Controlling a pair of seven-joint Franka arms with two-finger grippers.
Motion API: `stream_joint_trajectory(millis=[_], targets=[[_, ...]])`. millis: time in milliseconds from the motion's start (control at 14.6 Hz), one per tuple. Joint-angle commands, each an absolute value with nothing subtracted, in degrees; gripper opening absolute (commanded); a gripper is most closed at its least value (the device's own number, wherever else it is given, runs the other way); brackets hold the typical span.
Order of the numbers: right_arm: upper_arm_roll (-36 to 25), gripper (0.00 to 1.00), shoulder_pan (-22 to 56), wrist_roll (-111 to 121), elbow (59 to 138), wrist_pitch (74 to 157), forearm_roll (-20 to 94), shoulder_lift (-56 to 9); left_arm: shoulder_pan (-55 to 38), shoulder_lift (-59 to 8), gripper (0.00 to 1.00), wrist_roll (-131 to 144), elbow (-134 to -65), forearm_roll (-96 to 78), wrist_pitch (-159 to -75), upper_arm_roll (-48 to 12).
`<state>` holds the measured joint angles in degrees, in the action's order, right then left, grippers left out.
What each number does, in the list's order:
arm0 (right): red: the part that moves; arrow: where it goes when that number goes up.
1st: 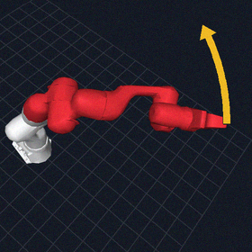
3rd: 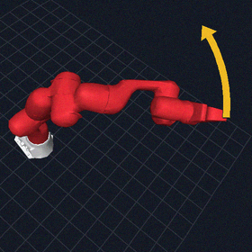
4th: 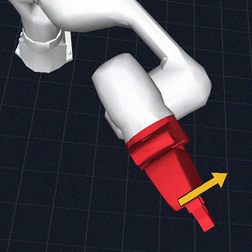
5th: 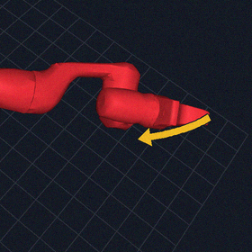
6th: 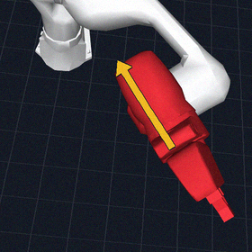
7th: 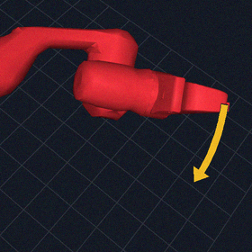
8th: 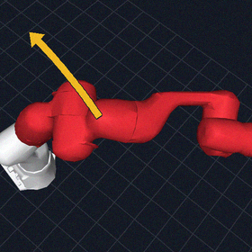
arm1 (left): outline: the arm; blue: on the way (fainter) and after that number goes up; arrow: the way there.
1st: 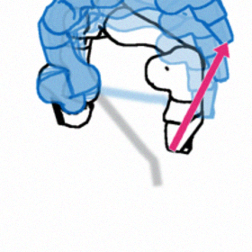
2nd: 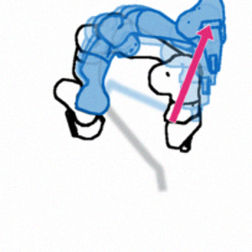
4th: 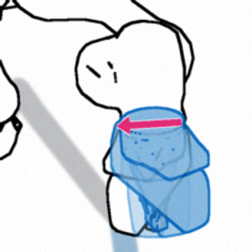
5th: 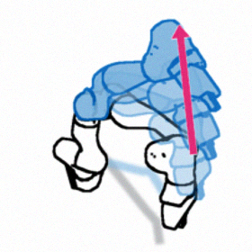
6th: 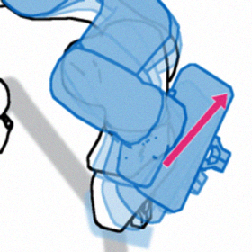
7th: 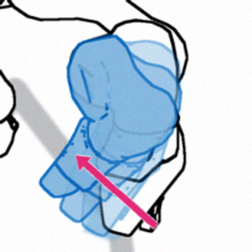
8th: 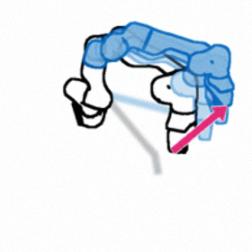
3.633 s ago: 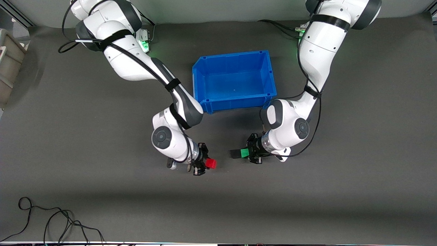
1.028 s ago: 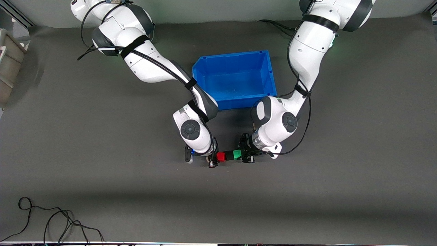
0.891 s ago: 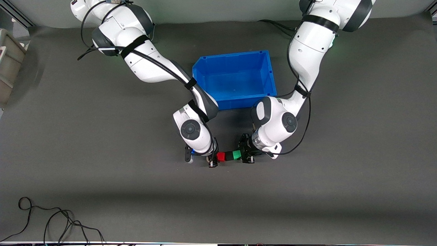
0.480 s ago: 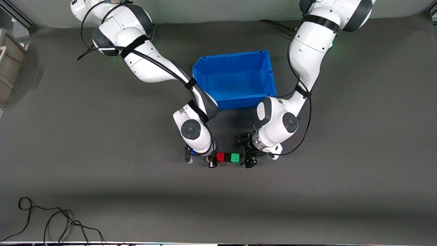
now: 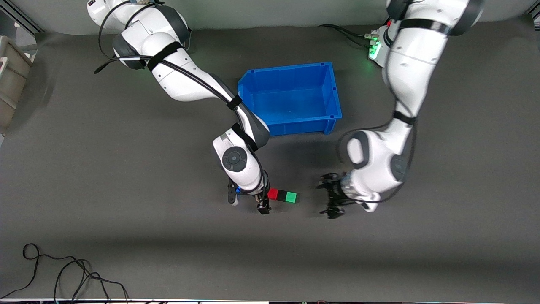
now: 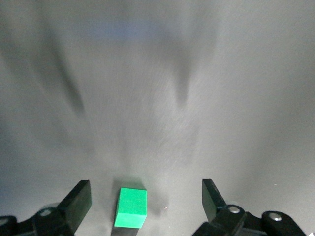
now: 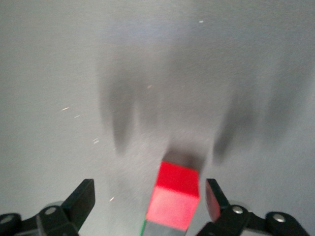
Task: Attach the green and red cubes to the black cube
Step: 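Open both grippers and lift them away from the joined cubes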
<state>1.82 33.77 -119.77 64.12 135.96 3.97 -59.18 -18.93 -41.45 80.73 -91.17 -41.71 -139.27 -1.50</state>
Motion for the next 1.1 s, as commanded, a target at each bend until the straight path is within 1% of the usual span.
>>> stream_joint_trajectory(millis=[0,206,411,548,823,1028], targets=[[1.85,1.00,32.35,-115.68,63.81,130.54,3.08,-55.30,-10.67,-34.56,1.00,72.36,-95.18,-36.86,-128.01,-1.93],[1.93,1.00,29.54,-110.33,63.81,121.50,3.25,-49.15,-2.75,-30.60,1.00,66.47,-94.92,-24.30,-117.19,-1.93],[2.02,1.00,24.72,-97.69,63.81,110.17,7.89,-42.04,3.15,-25.68,1.00,54.71,-94.66,-17.94,-109.36,-2.02],[2.02,1.00,20.59,-90.13,63.81,104.01,10.88,-36.94,5.79,-22.34,1.00,46.45,-94.13,-14.35,-105.14,-2.02],[2.02,1.00,12.85,-72.82,63.81,90.65,12.39,-29.29,7.47,-16.54,1.00,30.62,-93.35,-10.46,-97.84,-2.02],[1.23,1.00,7.31,-55.96,63.81,80.98,12.22,-24.71,7.03,-14.86,1.00,19.03,-89.84,-5.74,-92.38,-2.28]])
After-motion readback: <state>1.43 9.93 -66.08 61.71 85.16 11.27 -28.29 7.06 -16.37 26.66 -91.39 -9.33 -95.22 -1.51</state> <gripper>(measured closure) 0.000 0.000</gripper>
